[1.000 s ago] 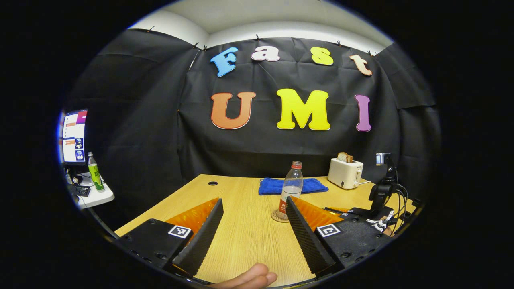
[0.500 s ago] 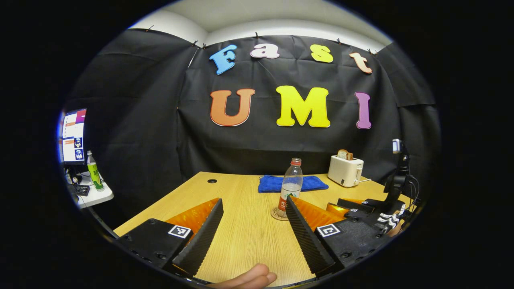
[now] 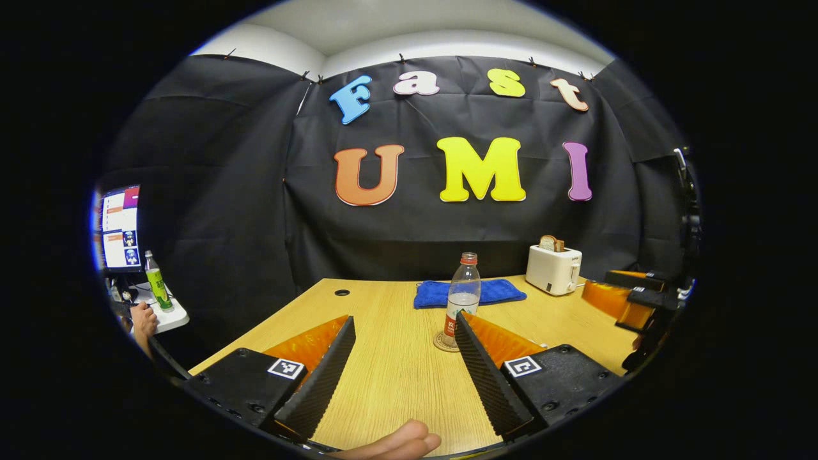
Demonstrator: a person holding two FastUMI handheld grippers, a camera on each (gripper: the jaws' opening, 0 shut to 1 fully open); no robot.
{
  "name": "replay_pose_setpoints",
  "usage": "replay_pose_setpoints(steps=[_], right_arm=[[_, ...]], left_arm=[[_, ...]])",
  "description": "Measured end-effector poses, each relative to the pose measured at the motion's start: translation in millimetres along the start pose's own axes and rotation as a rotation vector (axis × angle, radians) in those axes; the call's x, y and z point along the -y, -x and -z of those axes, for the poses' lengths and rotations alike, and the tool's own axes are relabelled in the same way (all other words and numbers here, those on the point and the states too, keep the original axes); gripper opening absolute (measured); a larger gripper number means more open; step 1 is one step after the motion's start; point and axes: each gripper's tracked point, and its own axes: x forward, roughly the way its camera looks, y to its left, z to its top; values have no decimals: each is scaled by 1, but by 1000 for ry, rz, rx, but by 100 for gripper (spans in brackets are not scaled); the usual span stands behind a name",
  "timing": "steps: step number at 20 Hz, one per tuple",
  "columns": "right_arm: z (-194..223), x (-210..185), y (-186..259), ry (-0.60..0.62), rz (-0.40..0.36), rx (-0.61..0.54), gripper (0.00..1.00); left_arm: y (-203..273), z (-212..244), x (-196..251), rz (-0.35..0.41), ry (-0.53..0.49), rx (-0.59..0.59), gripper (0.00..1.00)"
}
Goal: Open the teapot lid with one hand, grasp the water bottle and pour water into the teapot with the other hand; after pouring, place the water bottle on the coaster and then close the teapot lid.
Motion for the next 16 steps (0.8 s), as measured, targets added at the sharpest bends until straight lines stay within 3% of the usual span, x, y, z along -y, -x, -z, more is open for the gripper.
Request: replay_pose_setpoints(steps=[5,16], right_arm=[[-30,36,44,40,73,57,96],[-23,122,103,46,226,40,95]], left_arm=[[10,-5,15,13,-5,9,98],[28,-10,49,28,-50,37,98]])
